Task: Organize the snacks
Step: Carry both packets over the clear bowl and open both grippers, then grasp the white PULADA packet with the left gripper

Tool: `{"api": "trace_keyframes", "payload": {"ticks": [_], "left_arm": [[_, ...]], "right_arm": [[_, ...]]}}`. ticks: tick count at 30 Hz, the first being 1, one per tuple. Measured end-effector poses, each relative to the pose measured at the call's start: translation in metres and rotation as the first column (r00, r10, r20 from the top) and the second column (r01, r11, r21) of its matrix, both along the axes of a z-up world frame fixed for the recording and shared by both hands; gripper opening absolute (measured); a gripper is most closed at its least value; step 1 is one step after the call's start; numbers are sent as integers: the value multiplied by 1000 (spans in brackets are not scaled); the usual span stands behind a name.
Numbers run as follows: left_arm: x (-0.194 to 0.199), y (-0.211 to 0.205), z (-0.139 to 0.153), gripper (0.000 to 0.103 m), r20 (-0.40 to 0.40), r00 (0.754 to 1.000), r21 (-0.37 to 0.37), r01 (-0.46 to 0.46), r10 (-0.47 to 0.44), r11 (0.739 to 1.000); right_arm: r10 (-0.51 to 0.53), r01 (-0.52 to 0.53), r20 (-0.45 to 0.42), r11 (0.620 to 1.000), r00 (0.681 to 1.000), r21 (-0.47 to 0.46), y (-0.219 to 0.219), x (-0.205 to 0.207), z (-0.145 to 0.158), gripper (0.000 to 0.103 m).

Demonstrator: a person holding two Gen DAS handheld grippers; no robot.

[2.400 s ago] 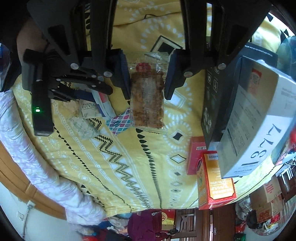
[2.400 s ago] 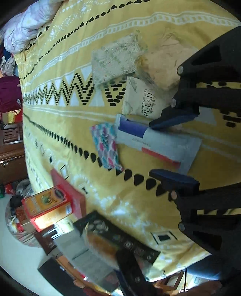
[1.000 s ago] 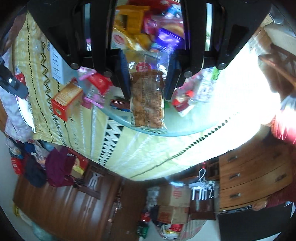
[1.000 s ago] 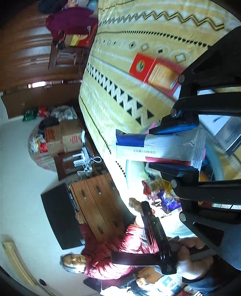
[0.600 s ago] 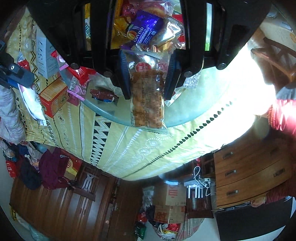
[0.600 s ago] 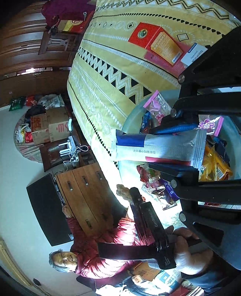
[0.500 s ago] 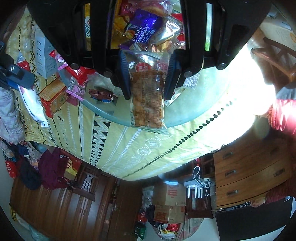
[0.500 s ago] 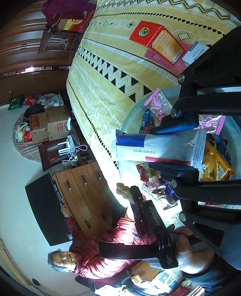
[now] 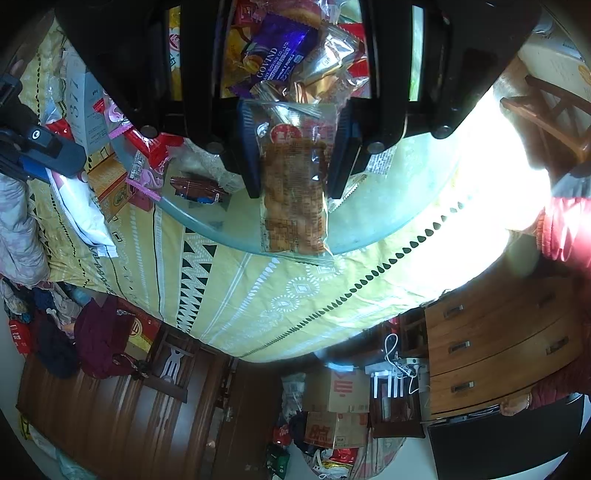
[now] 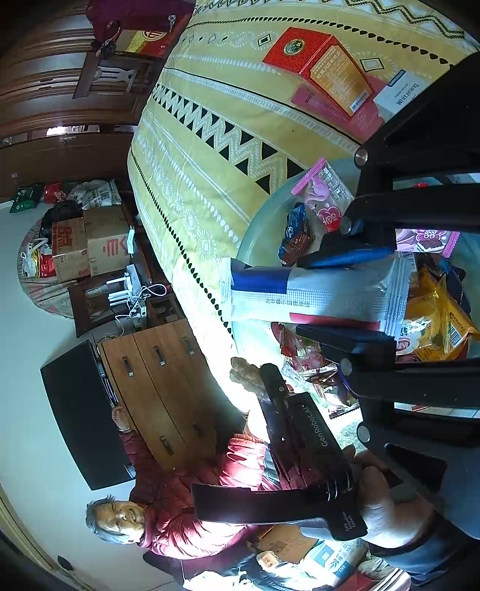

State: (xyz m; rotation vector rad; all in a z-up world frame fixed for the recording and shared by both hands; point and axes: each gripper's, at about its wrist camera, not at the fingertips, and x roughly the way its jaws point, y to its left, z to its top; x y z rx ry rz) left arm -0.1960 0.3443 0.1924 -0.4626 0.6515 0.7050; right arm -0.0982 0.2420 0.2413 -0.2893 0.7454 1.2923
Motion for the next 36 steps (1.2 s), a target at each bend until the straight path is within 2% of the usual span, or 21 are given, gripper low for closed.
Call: {"api": "trace_keyframes", "payload": {"ticks": [11,12,14,16,18,21,26,30,32,33,34,36], "left_arm": [[0,7,-1,40,-15,1000,-5,-22,22,1000],[1,7,-1,43,-17,1000,-5,-24,24,1000],[0,7,-1,67,-19,999,4,-32,32,999],[-1,5,2,76,-20,999,23,-44,44,999],[-1,4,3,80,-22,998,36,-51,52,998],[-1,1,4,84,-30,998,52,-55,56,997],[-10,-15,15,85,15,999,51,-38,37,998],[-8,-49,29,86,63,997,67,29,-34,997],[-2,-75,36,88,80,993,88,85,-92,992],[3,-92,39,90,90,987,100,122,-131,988],[8,-106,42,92,95,982,107,152,-162,983],[20,-136,45,93,105,967,109,220,-232,969]], "right_arm": [[20,-21,-24,1000,999,-6,7,0,-6,35],[22,-22,-27,1000,999,-3,7,0,-6,37],[18,-17,-30,1000,999,5,5,-1,-6,42],[13,-12,-32,1000,999,22,-1,-3,-3,48],[12,-10,-28,999,1000,42,-7,-7,2,53],[12,-10,-28,998,1000,69,-24,-12,7,54],[-6,10,-53,996,999,87,-84,-24,-2,57],[-73,79,-85,994,994,73,-162,-28,-26,58],[-138,144,-97,988,986,60,-205,-26,-41,74],[-190,195,-97,979,977,51,-231,-25,-52,86],[-231,236,-99,971,968,43,-252,-23,-61,92],[-306,307,-114,952,945,-10,-297,-18,-87,92]]}}
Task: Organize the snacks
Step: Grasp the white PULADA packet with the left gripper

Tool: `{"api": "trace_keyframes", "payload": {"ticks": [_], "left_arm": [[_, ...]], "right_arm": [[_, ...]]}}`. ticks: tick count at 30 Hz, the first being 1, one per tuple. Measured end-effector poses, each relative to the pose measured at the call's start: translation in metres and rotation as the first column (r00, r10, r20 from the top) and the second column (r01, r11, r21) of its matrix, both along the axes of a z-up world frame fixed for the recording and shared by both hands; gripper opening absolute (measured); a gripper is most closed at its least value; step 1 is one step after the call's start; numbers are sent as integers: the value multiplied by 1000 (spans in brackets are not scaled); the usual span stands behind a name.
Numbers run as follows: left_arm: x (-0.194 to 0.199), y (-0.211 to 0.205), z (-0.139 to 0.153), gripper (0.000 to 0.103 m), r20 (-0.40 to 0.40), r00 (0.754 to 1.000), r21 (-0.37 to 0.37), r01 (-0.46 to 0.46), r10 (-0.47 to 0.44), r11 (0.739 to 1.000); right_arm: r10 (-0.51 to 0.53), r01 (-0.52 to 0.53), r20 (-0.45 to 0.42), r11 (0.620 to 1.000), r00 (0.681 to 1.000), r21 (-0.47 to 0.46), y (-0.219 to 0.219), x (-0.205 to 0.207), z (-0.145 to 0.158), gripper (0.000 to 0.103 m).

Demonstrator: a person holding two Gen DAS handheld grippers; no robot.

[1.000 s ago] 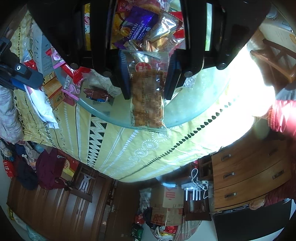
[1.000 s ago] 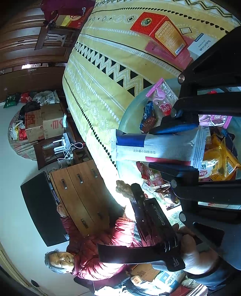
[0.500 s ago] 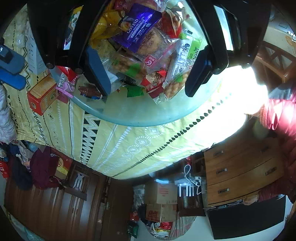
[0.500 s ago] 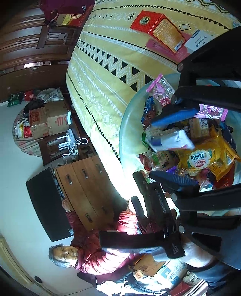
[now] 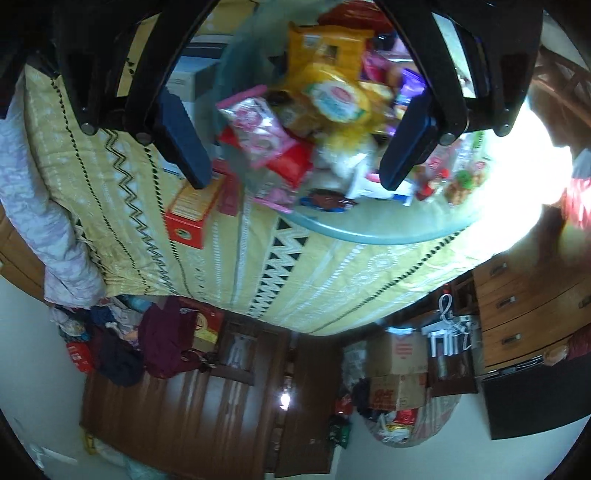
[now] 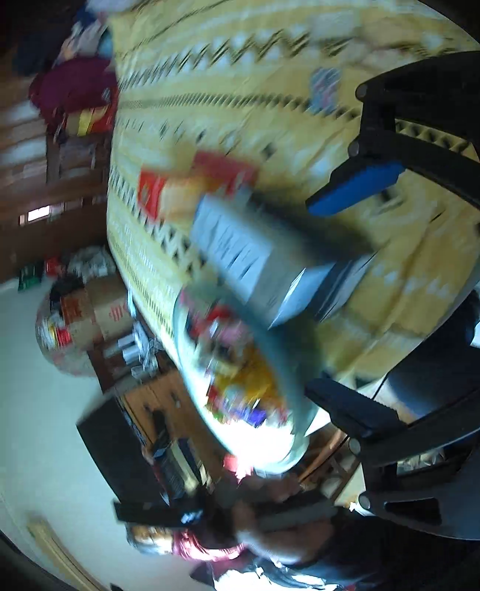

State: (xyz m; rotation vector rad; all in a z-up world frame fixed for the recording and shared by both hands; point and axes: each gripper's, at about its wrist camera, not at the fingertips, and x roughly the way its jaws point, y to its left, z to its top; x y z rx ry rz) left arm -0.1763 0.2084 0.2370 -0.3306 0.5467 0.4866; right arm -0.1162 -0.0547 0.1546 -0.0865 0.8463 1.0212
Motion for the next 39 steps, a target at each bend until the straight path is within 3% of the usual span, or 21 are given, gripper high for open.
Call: {"api": "trace_keyframes", "payload": {"ticks": [4,8,12,17,21,26,28,29,30,31,33,36,39], "left_arm": [[30,-71,-1,94,-8,982,5,189,-189,982],[59,-134,-18,94,-58,929,-7,366,-366,931],[92,-169,-50,94,-129,878,-83,453,-460,888],[119,-189,-85,94,-200,844,-181,467,-498,865],[129,-205,-104,93,-244,823,-217,469,-513,856],[139,-219,-120,93,-285,800,-237,475,-528,847],[143,-222,-125,93,-299,792,-242,477,-532,845],[145,-224,-128,93,-305,789,-245,476,-534,844],[147,-226,-131,93,-308,786,-251,476,-536,843],[151,-227,-134,93,-311,784,-258,475,-537,842],[157,-231,-140,92,-314,779,-271,474,-542,838],[168,-242,-151,92,-311,770,-298,478,-557,826],[183,-260,-165,92,-326,742,-315,499,-586,807]], "right_arm": [[-119,112,-75,989,990,-95,-73,13,-46,92],[-224,210,-77,966,972,-153,-130,30,-71,92],[-272,259,-45,946,961,-193,-165,67,-74,92],[-252,243,3,926,968,-288,-180,130,-93,92],[-159,140,-28,926,987,-351,-172,174,-120,92],[-78,53,-48,920,996,-388,-164,195,-144,91],[-105,79,-50,926,993,-370,-169,196,-143,76],[-125,96,-59,928,990,-359,-171,196,-141,75],[-153,120,-68,930,986,-346,-175,194,-137,68],[-167,133,-78,936,983,-325,-179,189,-131,54],[-212,178,-86,939,974,-295,-188,180,-121,46],[-283,247,-118,935,952,-254,-200,168,-115,43],[-348,309,-132,919,928,-246,-213,168,-116,43]]}}
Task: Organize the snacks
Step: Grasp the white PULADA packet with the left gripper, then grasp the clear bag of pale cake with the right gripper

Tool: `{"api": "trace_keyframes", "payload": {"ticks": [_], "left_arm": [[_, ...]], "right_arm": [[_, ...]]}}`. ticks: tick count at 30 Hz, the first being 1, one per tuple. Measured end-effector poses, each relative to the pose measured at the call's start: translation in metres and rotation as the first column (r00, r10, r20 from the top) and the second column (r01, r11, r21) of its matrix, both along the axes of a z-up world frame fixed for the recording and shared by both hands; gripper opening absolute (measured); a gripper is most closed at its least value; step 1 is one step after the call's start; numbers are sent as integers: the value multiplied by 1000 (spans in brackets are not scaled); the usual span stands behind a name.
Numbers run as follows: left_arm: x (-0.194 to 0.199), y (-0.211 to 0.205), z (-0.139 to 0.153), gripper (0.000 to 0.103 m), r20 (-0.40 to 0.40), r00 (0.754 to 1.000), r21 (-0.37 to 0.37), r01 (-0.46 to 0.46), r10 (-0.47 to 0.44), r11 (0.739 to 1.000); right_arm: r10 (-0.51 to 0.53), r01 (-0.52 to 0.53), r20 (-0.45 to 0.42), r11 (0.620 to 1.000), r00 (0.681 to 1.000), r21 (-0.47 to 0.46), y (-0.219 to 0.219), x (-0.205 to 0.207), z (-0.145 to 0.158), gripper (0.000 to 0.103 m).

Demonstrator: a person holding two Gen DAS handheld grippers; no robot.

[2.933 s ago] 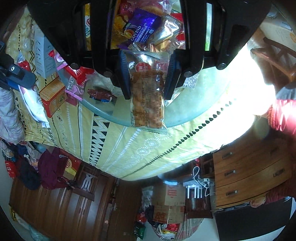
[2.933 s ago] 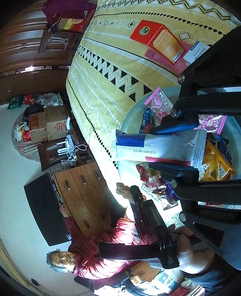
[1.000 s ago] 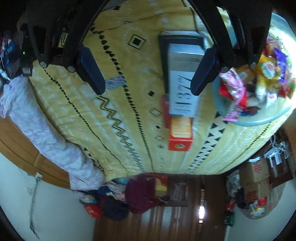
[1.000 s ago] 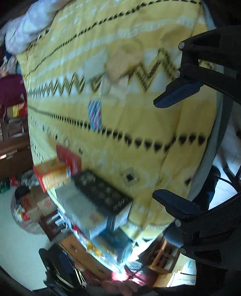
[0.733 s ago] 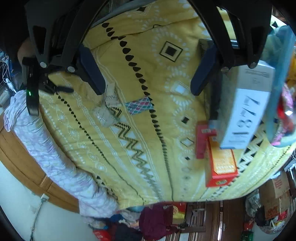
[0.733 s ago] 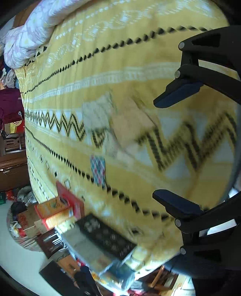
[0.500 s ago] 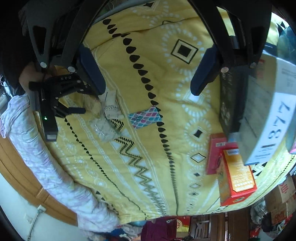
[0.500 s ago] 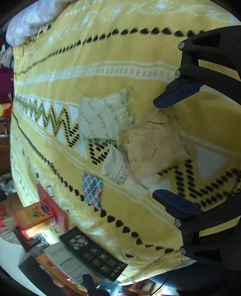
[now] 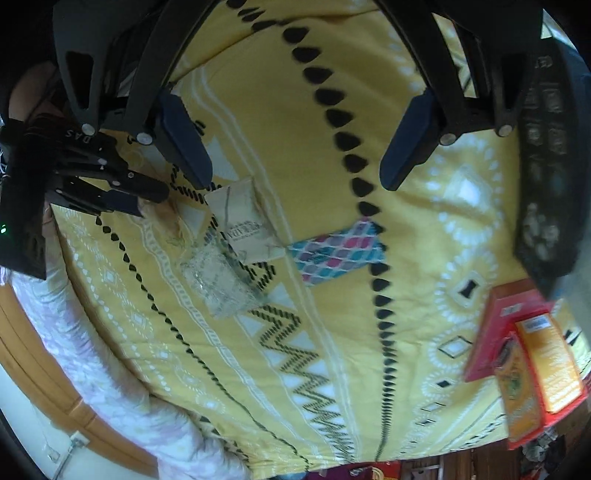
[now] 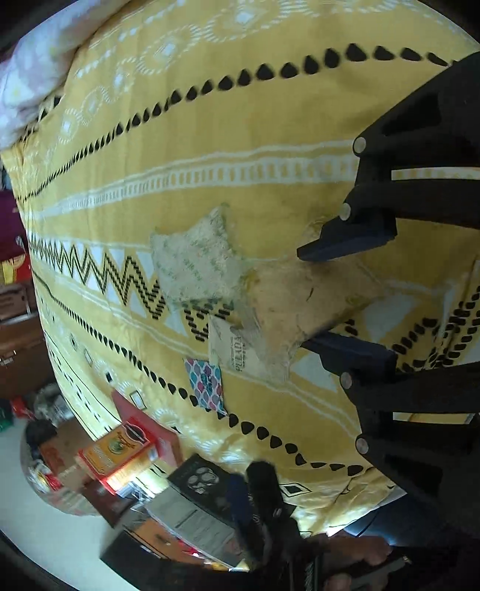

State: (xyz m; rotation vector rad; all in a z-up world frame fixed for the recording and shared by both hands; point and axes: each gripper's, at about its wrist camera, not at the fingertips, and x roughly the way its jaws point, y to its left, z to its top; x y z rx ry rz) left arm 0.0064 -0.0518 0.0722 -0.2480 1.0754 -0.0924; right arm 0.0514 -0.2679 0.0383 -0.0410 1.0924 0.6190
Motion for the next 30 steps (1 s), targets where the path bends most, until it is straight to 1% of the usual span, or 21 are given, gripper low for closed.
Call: {"api": "trace_keyframes", "payload": {"ticks": [3,5,8,9,10,13,15,16,17,18,19,20,21,22,23,24,25,27,30], "left_arm": [[15,-17,-13,90,-23,999,-13,28,-28,1000],[24,-26,-22,90,-34,999,-23,31,-32,999],[36,-33,-36,90,-59,998,-20,4,-5,1000],[38,-35,-40,90,-64,998,-13,-6,5,1000],[41,-38,-42,90,-59,998,4,-16,16,1000],[46,-47,-42,90,-29,999,68,-20,22,998],[48,-48,-44,83,-25,999,93,-24,26,995],[47,-47,-44,72,-24,999,101,-23,25,995],[45,-46,-43,58,-22,1000,108,-15,17,994],[43,-44,-42,50,-23,1000,107,-2,5,994],[41,-40,-41,39,-33,999,97,14,-11,995],[38,-34,-40,38,-42,999,83,29,-25,996],[35,-29,-39,38,-46,998,70,38,-35,997],[32,-22,-39,38,-55,998,49,46,-43,998],[29,-16,-41,38,-63,997,22,50,-49,998],[27,-12,-41,38,-62,997,1,48,-48,999],[24,-7,-42,38,-61,997,-22,45,-46,999],[21,0,-45,40,-61,997,-61,41,-44,997],[19,2,-46,40,-48,998,-82,40,-44,996]], "right_arm": [[-34,34,-16,999,999,-11,-8,7,-3,43],[-23,22,-28,1000,999,-22,-6,10,-4,48],[-7,6,-34,1000,999,-14,-7,10,-4,55],[-6,6,-29,1000,1000,-8,-8,8,-4,63],[-8,8,-24,1000,1000,2,-10,6,-2,66],[-3,3,-22,1000,1000,18,-15,4,0,66],[15,-15,-19,1000,1000,12,-15,3,3,66],[27,-27,-15,1000,1000,3,-14,4,4,66],[41,-41,-10,999,999,-7,-12,4,5,66],[64,-64,-3,998,998,-26,-8,6,7,66],[81,-81,-3,996,997,-45,-5,8,8,66],[112,-112,-13,991,994,-72,1,11,7,67],[143,-145,-23,985,989,-91,6,14,6,69],[174,-177,-31,977,984,-115,12,16,5,76],[203,-205,-29,968,979,-143,18,18,3,80],[241,-241,-21,952,970,-187,25,21,0,86],[270,-268,-25,938,963,-220,30,24,-3,87],[308,-310,-49,919,950,-245,36,30,-10,87],[341,-351,-86,898,936,-266,43,38,-27,87]]}}
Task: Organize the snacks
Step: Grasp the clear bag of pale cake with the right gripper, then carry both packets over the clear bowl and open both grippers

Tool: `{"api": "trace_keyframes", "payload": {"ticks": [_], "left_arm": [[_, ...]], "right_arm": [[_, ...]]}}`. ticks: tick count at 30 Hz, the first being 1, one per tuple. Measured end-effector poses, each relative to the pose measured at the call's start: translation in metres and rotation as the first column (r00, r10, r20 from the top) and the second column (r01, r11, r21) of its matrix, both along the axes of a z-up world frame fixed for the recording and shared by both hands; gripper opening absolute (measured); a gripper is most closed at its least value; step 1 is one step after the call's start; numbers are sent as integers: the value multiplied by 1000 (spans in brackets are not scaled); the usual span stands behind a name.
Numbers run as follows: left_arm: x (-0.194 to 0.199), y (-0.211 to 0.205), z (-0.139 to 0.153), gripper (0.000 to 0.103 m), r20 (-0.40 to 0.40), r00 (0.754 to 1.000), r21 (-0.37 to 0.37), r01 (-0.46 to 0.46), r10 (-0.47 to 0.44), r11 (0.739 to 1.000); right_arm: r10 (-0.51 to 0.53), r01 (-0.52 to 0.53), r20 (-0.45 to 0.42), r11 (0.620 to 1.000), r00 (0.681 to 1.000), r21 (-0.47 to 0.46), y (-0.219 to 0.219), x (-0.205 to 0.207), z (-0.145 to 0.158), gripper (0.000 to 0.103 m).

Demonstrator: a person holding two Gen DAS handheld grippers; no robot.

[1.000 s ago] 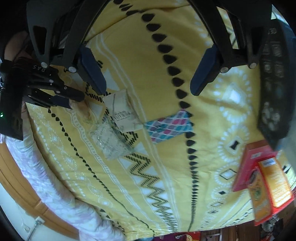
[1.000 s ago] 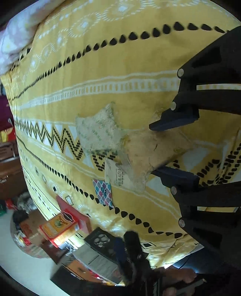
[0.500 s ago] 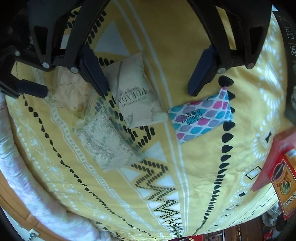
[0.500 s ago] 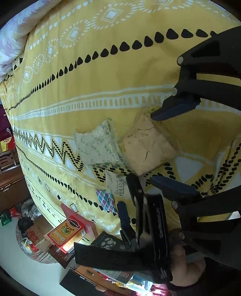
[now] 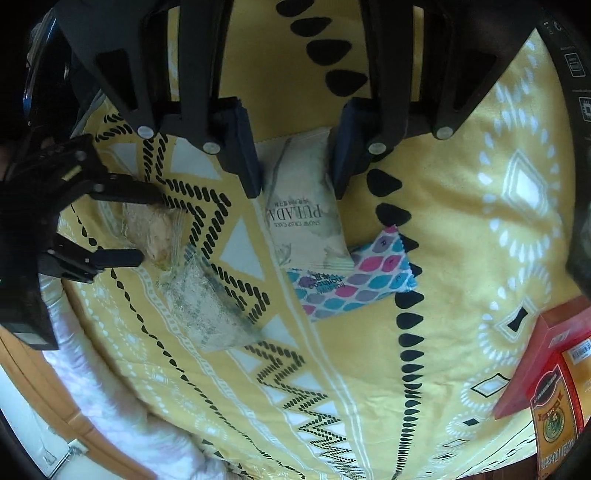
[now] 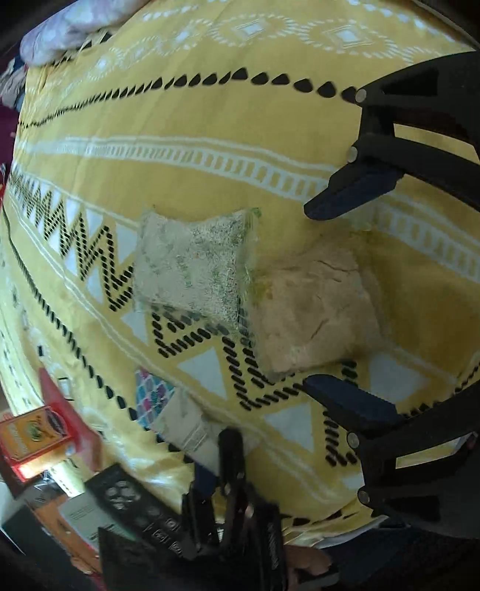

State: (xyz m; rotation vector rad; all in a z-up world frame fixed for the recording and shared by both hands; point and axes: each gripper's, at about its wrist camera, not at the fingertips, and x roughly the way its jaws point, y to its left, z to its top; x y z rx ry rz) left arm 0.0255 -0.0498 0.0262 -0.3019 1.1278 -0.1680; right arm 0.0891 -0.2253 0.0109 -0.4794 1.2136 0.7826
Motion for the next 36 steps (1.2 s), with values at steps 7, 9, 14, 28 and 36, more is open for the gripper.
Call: {"api": "trace_keyframes", "payload": {"ticks": [7,9,14,28,36], "left_arm": [[1,-4,-1,53,40,999,6,-25,24,1000],[0,-6,-1,52,53,998,37,-28,26,999],[-7,-2,2,42,67,997,62,-38,34,997],[-49,59,102,38,285,944,53,-191,169,980],[-102,141,174,38,417,857,71,-364,304,929]], "right_arm": [[-62,60,17,995,998,75,-9,-4,-10,79],[-94,91,24,990,995,106,-17,-5,-6,70],[-141,133,42,979,989,153,-32,-15,5,65],[-243,161,199,921,950,354,-15,-31,113,60],[-163,16,275,884,948,468,72,-49,193,60]]}}
